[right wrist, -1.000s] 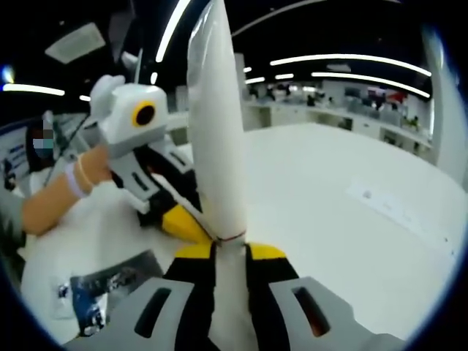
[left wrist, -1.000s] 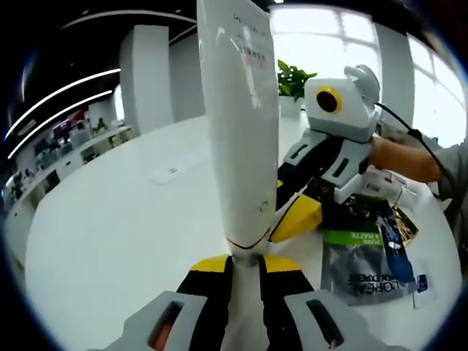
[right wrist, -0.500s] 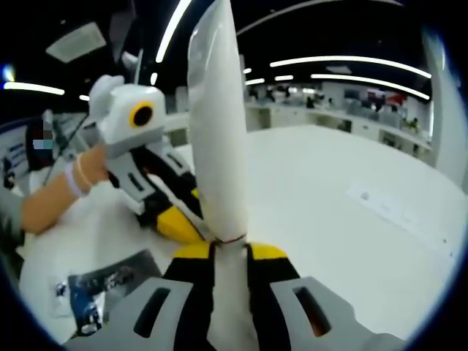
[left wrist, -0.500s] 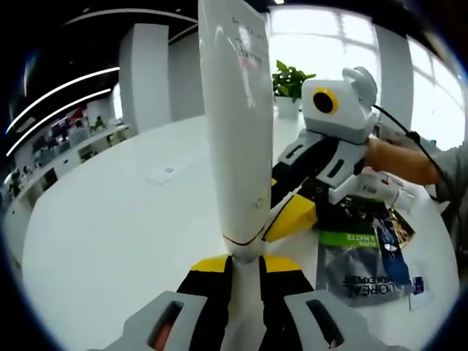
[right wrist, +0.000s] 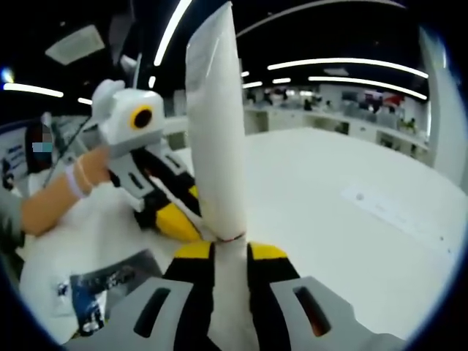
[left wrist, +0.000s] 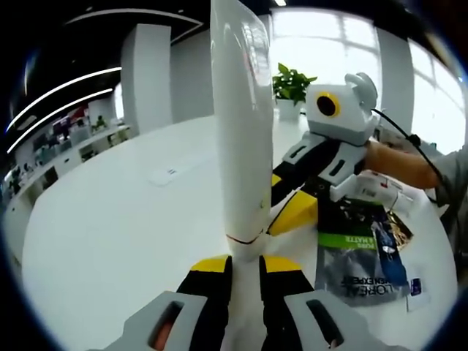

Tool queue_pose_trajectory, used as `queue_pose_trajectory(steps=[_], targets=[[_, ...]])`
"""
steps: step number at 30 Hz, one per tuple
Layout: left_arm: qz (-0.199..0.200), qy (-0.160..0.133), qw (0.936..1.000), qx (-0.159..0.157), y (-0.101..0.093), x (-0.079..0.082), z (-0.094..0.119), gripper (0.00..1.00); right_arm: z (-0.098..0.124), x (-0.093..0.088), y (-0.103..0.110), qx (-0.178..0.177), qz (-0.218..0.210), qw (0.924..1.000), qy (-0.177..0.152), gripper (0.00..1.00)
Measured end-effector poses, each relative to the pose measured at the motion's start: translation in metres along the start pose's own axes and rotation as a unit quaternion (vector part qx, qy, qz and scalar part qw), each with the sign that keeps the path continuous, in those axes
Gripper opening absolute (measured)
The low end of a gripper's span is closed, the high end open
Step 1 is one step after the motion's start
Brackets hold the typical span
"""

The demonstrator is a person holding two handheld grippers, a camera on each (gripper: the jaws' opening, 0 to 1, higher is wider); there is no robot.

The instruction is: Arrange the skincare products in the storage area until every visible bottle or jar stands upright without overlapping.

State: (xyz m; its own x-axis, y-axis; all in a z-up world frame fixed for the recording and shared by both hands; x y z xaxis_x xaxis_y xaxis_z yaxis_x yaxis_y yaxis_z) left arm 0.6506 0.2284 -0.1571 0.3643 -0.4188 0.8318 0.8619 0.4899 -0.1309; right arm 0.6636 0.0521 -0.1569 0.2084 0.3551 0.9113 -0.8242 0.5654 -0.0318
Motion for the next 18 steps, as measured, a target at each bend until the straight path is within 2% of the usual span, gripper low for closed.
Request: queue_pose_trajectory(steps=[4, 7, 9, 11, 15, 18], targets=[[-0.002, -0.018, 0.9998, 0.007, 0.000, 0.004, 0.018, 0.15, 0.021, -0.002, -0.005, -0.011, -0.015, 0.9995, -0.026, 0.15], [0.016, -0.068, 0.9975, 0.007, 0.004, 0.013, 0.034, 0.15, 0.043, 0.002, -0.013, -0.013, -0.049, 0.9951, -0.085, 0.14], [0.042, -0.102, 0.9939, -0.002, 0.003, 0.018, 0.044, 0.16, 0.061, 0.007, -0.019, -0.005, -0.072, 0.9898, -0.123, 0.14], [0.060, -0.122, 0.9906, -0.016, 0.002, 0.020, 0.052, 0.17, 0.083, 0.010, -0.020, 0.015, -0.085, 0.9833, -0.160, 0.17], [0.055, -0.141, 0.9883, -0.021, -0.007, 0.022, 0.067, 0.22, 0.125, 0.012, -0.027, 0.022, -0.103, 0.9698, -0.220, 0.24], [0.046, -0.156, 0.9867, -0.009, -0.011, 0.028, 0.078, 0.25, 0.153, 0.012, -0.036, -0.002, -0.106, 0.9601, -0.259, 0.33]])
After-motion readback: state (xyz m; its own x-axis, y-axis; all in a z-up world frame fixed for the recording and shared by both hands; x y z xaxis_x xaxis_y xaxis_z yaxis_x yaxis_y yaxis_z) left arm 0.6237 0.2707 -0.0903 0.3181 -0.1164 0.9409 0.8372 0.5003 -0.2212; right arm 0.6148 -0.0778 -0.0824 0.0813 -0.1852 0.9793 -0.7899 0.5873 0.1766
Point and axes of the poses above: the point that each gripper's makers call its tool centre point, and the gripper's own axes: z roughly backward along the fingers, y roughly to its left, x roughly out of its top, the point moved 9 cm from there along z, roughly backward along the fingers, and after that the axes turned 8 degrees about -x, right-handed, at the moved point
